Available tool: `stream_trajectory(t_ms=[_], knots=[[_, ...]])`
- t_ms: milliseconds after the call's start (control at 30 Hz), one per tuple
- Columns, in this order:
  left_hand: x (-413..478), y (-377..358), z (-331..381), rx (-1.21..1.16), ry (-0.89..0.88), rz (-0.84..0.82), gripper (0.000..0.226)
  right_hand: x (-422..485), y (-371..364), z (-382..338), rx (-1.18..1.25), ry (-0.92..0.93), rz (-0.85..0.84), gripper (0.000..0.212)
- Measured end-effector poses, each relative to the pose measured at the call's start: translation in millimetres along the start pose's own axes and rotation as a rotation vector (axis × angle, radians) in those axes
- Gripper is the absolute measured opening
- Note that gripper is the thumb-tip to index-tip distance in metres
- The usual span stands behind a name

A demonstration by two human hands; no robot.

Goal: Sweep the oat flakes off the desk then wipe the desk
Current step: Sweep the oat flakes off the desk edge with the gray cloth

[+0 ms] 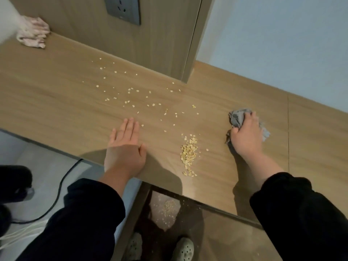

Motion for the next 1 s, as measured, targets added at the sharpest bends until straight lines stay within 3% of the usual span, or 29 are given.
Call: stream_trajectory(t_ms=[233, 467, 767, 867, 933, 1000], knots=[[3, -3, -2, -0.045, -0.002, 0.042, 0.065, 93, 14, -48, -0.101, 0.120, -0.030, 0.064], [1, -3, -1, -0.075, 0.005, 0.043, 0.069, 136, 5, -109, -0.174, 0.403, -0.119, 0.061], [1, -1, -1, -0.063, 0.014, 0.030, 0.078, 62, 0, -95, -0.143, 0.778, -0.403, 0.058], [0, -2, -1, -0.066, 0.026, 0.030, 0.078, 23, -8, -77, -0.174, 0.953, -0.512, 0.065], [1, -2, -1, -0.064, 0.029, 0.026, 0.078, 26, 0, -63, -0.142, 0.947, -0.536, 0.066], [1, -2, 0, -0.066, 0.027, 0.025, 0.078, 50, 13, -48, -0.082, 0.825, -0.467, 0.066]])
Point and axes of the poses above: each hand's wrist, its own x-axis towards the middle knuckle, its own y-axis out of the back of the hand, z = x × y, the point moved 1 cm from there along x, towards the middle knuckle, and after that the axes turned 13 degrees about -z, right-handed, at the moved point
